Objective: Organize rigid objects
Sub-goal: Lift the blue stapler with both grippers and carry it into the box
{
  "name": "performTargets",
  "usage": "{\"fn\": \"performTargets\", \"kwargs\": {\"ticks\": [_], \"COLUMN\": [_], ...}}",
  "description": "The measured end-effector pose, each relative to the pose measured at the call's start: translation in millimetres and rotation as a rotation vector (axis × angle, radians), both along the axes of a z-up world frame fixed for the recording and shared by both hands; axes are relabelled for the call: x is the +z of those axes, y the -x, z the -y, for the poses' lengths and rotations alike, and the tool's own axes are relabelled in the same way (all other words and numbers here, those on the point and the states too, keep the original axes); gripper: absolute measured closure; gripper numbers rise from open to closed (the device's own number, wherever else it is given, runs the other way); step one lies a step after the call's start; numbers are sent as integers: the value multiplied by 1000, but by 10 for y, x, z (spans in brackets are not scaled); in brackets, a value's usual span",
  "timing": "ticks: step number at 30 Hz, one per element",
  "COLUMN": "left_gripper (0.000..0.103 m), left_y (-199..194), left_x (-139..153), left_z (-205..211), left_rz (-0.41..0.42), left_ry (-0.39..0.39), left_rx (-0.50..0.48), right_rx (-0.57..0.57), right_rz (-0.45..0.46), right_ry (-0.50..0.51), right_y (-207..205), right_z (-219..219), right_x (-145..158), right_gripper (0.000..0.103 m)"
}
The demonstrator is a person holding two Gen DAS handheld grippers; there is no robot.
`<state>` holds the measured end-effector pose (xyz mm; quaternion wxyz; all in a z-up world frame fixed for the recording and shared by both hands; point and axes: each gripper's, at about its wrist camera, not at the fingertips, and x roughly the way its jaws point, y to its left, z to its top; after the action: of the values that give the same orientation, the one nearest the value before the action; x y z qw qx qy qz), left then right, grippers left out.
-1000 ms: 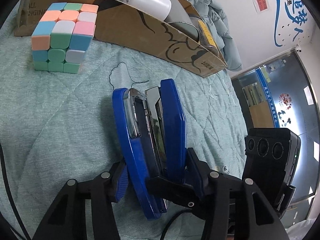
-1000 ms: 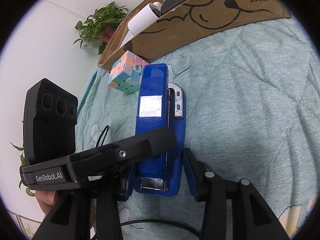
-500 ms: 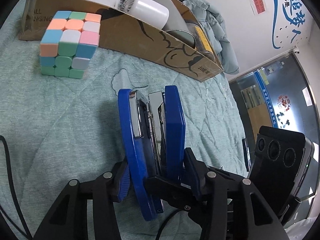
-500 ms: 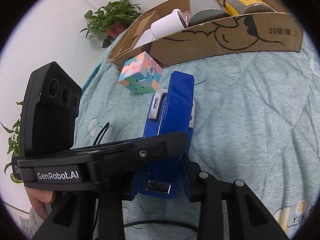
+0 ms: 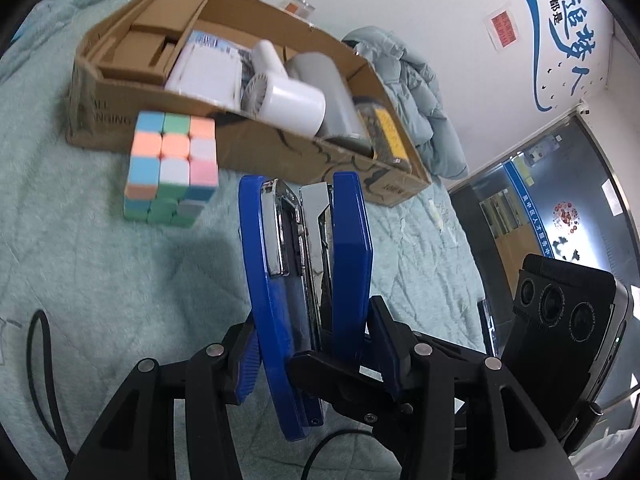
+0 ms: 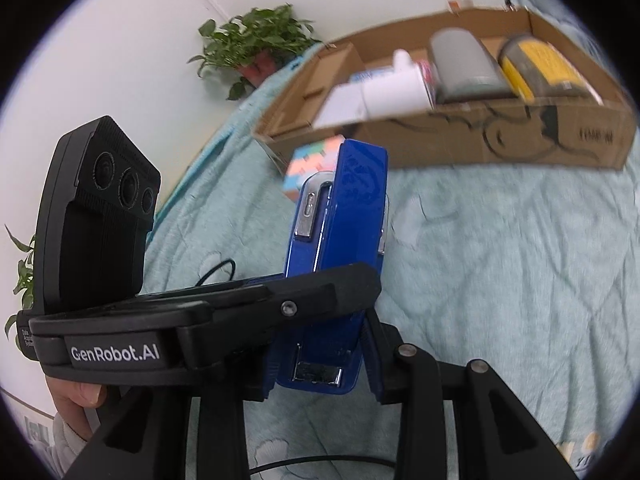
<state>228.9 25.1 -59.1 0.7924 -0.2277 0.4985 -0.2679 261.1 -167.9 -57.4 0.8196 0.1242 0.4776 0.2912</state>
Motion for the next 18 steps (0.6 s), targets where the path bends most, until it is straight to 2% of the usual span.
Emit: {"fn": "performTargets", "kwargs": {"ticks": [12, 18], "left_gripper": [57, 57], "left_y": [-245, -521], "left_x": [506, 788], "left_z": [-309, -422], "left_rz": [107, 152], "left_ry": [-18, -38], "left_rx": [32, 46], "right_rx": [38, 61], "right_rz": [112, 154], "right_ry": [-9, -20], "right_y": [-345, -570], "right_z": [-216, -293], "right_x": [372, 542], "right_gripper": [70, 70]}}
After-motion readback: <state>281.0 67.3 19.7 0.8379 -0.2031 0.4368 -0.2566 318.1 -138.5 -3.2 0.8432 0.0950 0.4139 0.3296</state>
